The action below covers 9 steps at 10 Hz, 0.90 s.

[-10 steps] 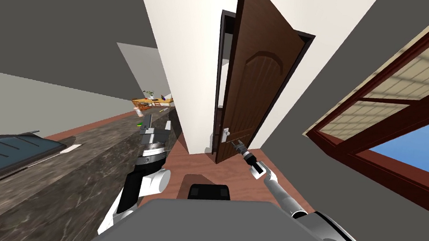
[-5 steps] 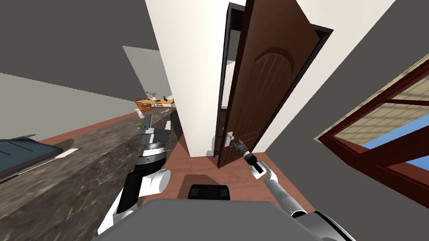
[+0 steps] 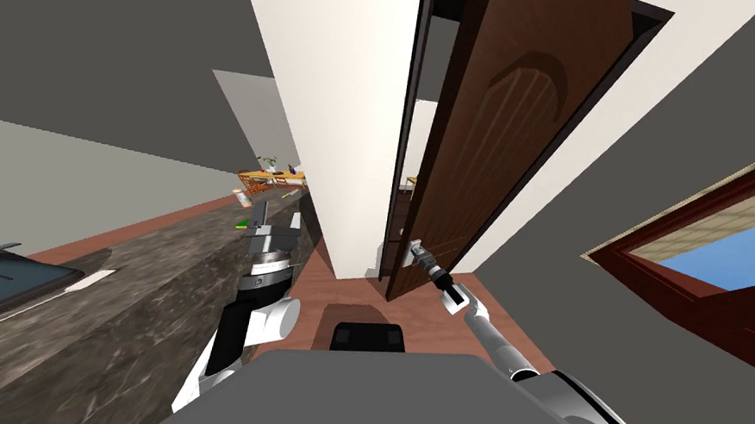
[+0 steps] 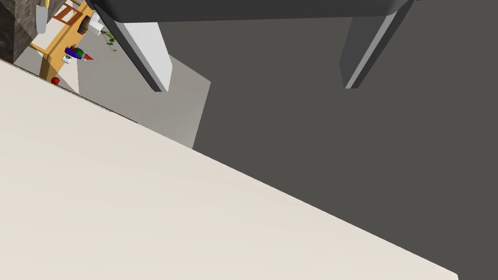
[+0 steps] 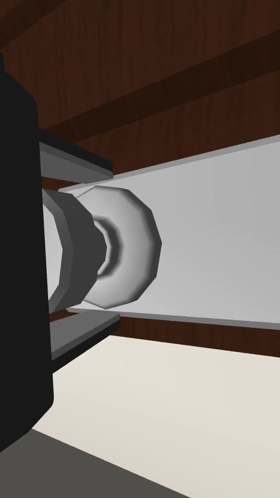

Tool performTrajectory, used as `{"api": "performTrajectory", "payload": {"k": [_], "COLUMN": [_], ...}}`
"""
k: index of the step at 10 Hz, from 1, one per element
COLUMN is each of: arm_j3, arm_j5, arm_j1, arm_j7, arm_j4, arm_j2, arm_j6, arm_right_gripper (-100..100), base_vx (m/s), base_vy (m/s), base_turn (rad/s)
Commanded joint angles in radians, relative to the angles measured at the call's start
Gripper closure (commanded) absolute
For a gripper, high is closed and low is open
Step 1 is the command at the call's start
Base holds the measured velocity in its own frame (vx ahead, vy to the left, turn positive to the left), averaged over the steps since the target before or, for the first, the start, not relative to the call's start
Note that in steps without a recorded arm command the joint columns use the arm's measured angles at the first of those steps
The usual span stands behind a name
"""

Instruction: Pull the door open

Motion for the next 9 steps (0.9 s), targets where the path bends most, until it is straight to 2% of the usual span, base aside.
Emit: {"api": "performTrajectory", "payload": {"k": [1, 5, 9], "arm_j3": [0.003, 0.003, 0.003], "arm_j5": [0.001, 0.001, -0.045], "arm_j1": [0.001, 0.001, 0.002], "arm_j7": [0.0, 0.0, -0.085], "arm_j4": [-0.001, -0.001, -0.008], "arm_j2": [0.002, 0.002, 0.016], "arm_j6": [-0.002, -0.002, 0.014], "arm_right_gripper": [100, 100, 100], "base_vx": [-0.033, -0.012, -0.071], "base_vy": [-0.015, -0.006, -0.082], "base_turn": [0.009, 0.003, 0.097]}}
